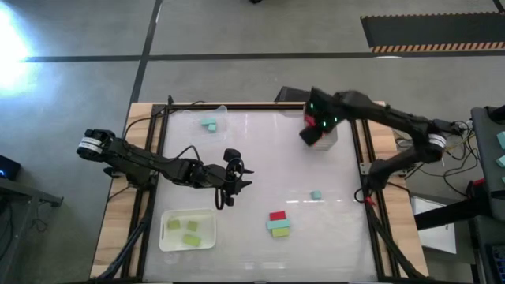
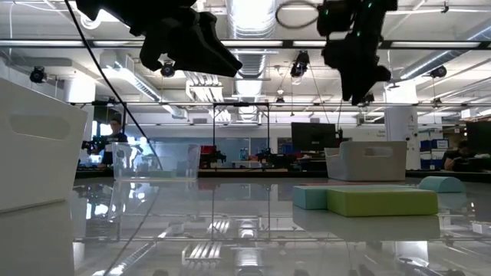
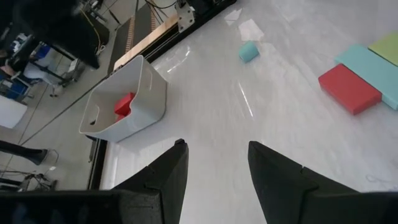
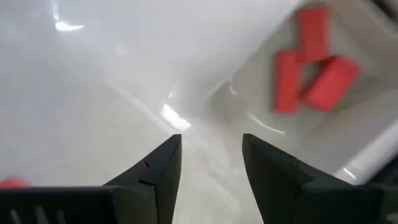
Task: Sort & place blocks by color
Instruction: Put the right blue block into the transparent bin
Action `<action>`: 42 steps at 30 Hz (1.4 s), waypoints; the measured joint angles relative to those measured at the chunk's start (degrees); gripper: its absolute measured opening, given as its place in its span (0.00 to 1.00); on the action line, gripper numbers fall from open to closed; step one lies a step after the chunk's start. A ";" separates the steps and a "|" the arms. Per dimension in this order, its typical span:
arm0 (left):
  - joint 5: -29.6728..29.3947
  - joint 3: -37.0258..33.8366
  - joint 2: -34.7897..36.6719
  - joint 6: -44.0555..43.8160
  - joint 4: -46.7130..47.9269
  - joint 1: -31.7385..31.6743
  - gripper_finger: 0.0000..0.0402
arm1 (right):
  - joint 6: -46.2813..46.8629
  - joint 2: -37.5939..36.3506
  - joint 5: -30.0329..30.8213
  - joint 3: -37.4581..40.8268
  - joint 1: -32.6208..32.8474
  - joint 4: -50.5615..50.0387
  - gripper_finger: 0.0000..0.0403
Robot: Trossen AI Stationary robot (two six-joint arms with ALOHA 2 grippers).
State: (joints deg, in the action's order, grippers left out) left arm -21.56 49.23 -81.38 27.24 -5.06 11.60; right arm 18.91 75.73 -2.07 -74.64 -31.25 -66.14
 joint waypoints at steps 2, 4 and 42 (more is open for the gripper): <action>0.00 0.00 0.00 -0.04 0.02 0.02 0.38 | 3.68 -2.12 0.35 1.32 5.23 0.14 0.39; 0.00 0.00 -0.01 -0.07 0.02 0.02 0.38 | 7.81 -3.89 1.05 2.79 10.48 0.41 0.38; 0.00 -0.04 0.00 0.12 0.02 0.07 0.38 | 3.15 -1.88 3.70 32.98 45.38 22.29 0.56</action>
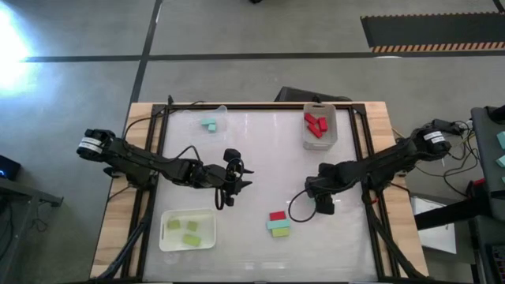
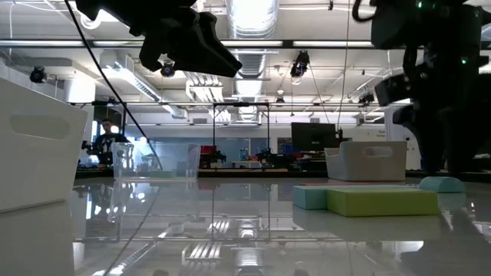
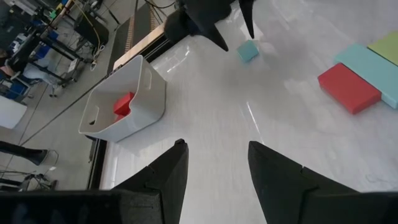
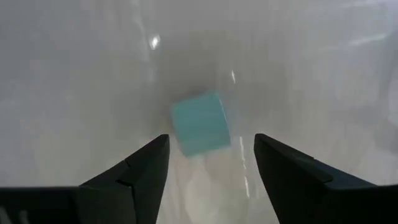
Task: Sort & place blocks by color
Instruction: Put the right blue block into the transparent bin
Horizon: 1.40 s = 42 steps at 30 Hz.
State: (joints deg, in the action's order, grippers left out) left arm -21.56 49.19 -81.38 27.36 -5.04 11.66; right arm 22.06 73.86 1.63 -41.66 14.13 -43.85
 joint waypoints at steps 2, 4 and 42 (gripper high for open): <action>-0.02 0.00 0.00 -0.01 -0.01 0.00 0.38 | -0.37 2.06 0.02 0.25 0.00 -0.10 0.56; 0.00 0.00 0.00 0.00 0.00 0.00 0.38 | -1.16 3.92 0.00 0.25 0.00 0.35 0.55; 5.34 -0.07 0.00 -13.42 -14.50 1.09 0.38 | -21.73 -6.94 8.69 13.79 -1.44 72.59 0.29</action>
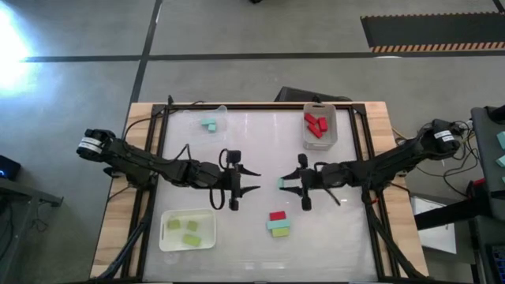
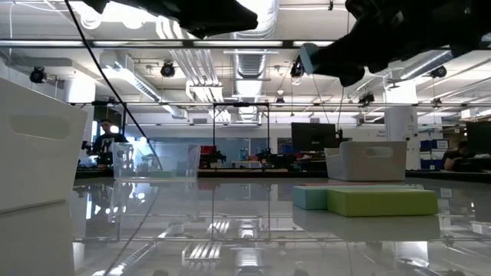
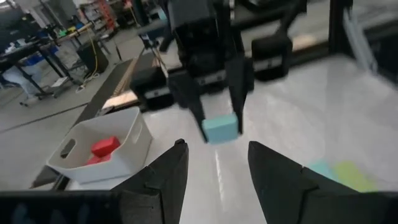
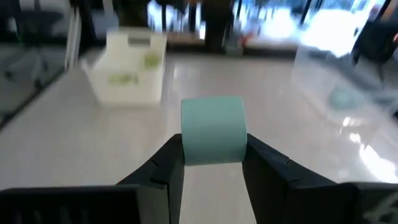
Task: Sort & place blocks by color
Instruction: Put the right blue block into the transparent bin
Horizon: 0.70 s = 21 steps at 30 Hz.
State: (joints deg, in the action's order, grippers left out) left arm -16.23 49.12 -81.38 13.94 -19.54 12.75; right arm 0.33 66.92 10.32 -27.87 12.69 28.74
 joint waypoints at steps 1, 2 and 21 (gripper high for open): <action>0.26 0.00 0.00 -0.72 -0.39 0.02 0.38 | -0.30 0.33 -0.01 1.20 -0.20 3.92 0.29; 0.32 0.00 0.00 -1.68 -0.42 0.10 0.38 | -0.40 0.74 -0.01 2.24 -0.38 7.71 0.29; 1.05 0.00 -10.29 -7.35 -25.86 -0.99 0.63 | -2.98 6.81 -0.20 4.78 -0.72 27.40 0.29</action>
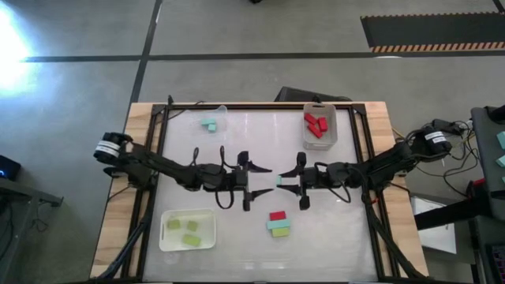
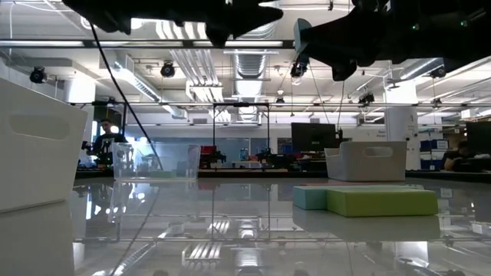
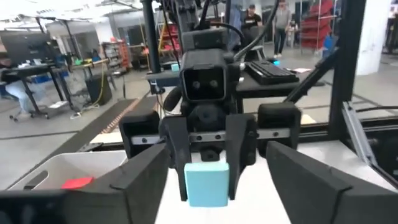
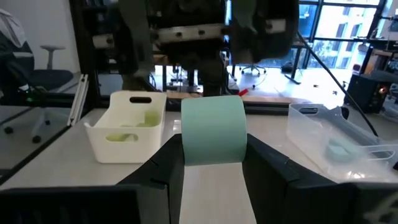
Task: Sort & place blocks by color
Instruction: Put the right blue block into the transparent bin
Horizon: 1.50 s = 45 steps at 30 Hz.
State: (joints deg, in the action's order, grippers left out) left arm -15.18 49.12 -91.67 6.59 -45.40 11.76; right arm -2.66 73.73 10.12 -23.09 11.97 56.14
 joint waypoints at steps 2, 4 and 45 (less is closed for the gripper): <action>0.00 0.00 -2.10 0.28 -3.47 -0.35 0.68 | -0.02 -0.10 0.01 0.00 0.00 0.18 0.29; 0.00 0.00 -4.18 0.77 -7.31 -0.71 0.71 | -0.31 -0.11 0.01 0.00 0.00 0.25 0.29; 6.08 2.99 -15.86 2.60 -21.36 -4.30 0.29 | -0.03 -0.09 2.24 -0.02 0.00 -0.13 0.40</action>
State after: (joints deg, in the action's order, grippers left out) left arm -9.10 52.12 -107.53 9.19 -66.76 7.46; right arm -2.68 73.65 12.36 -23.11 11.97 56.00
